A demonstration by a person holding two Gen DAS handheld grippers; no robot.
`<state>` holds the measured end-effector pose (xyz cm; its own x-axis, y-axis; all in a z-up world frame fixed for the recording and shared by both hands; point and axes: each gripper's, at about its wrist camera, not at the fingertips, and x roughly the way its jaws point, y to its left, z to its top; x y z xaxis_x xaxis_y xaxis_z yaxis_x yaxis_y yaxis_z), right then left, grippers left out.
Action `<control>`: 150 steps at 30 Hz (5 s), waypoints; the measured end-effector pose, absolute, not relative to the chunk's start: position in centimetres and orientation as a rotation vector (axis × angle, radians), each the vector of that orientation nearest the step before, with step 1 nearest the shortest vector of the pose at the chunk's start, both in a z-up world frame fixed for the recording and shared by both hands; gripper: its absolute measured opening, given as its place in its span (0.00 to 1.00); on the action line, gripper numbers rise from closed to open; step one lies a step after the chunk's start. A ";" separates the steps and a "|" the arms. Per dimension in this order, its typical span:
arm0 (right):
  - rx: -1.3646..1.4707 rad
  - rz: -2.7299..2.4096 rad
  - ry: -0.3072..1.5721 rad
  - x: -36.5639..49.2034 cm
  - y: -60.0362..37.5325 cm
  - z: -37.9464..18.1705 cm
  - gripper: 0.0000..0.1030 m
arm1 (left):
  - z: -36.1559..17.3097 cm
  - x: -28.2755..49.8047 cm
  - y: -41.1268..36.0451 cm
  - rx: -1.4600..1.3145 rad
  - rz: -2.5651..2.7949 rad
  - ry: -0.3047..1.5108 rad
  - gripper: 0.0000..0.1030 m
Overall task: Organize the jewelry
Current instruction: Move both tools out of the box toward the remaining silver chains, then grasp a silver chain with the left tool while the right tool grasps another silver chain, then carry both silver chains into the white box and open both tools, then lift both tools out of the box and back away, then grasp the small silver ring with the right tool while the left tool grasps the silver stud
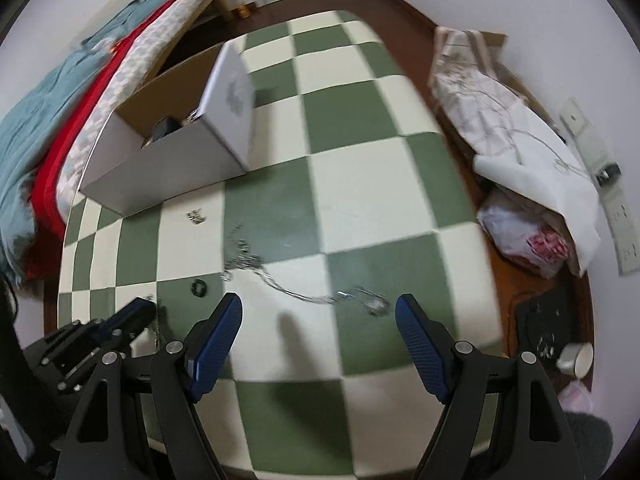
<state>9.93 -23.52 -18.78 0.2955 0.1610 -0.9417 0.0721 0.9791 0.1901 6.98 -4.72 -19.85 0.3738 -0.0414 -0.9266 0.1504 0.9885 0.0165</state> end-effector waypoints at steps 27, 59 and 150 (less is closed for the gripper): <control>0.047 0.150 1.204 11.5 -17.9 -19.9 0.05 | -19.2 7.3 -2.6 0.045 -0.101 1.162 0.02; 0.334 0.344 0.947 17.0 -21.2 -1.7 0.05 | -2.1 16.0 -0.5 -0.116 -0.244 0.925 0.02; 0.032 0.029 1.034 8.4 -17.6 -8.5 1.00 | -8.4 5.9 2.6 0.169 0.296 0.810 1.00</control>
<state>8.45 -17.61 -8.50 0.5107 0.0396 -0.8589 -0.0090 0.9991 0.0407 5.94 2.59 -8.37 0.6518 0.3235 -0.6860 -0.1948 0.9455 0.2607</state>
